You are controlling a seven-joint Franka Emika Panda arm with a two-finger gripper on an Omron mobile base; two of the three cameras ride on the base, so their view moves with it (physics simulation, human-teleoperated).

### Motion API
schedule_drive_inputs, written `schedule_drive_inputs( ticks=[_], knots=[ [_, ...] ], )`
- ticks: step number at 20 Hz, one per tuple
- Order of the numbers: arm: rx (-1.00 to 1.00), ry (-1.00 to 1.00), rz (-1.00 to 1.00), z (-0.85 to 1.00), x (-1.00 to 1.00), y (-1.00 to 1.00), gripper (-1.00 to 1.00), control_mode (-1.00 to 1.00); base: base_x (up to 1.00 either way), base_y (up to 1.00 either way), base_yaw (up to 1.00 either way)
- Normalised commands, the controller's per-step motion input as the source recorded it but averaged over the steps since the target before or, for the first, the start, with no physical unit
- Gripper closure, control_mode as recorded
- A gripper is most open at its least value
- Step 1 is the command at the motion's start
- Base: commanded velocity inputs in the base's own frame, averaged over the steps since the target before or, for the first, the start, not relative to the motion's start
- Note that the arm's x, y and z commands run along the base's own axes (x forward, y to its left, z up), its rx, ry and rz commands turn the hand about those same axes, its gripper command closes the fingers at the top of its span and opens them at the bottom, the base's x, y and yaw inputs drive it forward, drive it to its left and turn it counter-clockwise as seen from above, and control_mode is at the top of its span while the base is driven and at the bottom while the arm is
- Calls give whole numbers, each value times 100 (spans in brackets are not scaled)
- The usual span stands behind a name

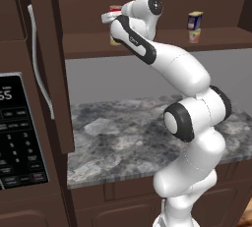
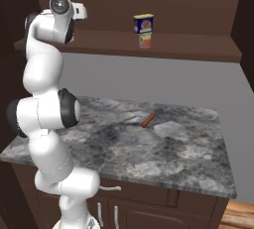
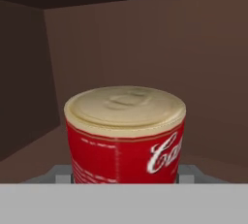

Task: Stack two cans on top of the other two cans in the cabinet.

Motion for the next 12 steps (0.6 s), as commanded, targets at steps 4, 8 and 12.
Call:
schedule_drive_inputs(
  ticks=[4,8,12],
  knots=[
    [0,0,0,2,0,10,100,-100,0,0,0],
    [0,0,0,-3,0,5,100,-100,0,0,0],
    [0,0,0,-9,0,-10,100,-100,0,0,0]
  ],
)
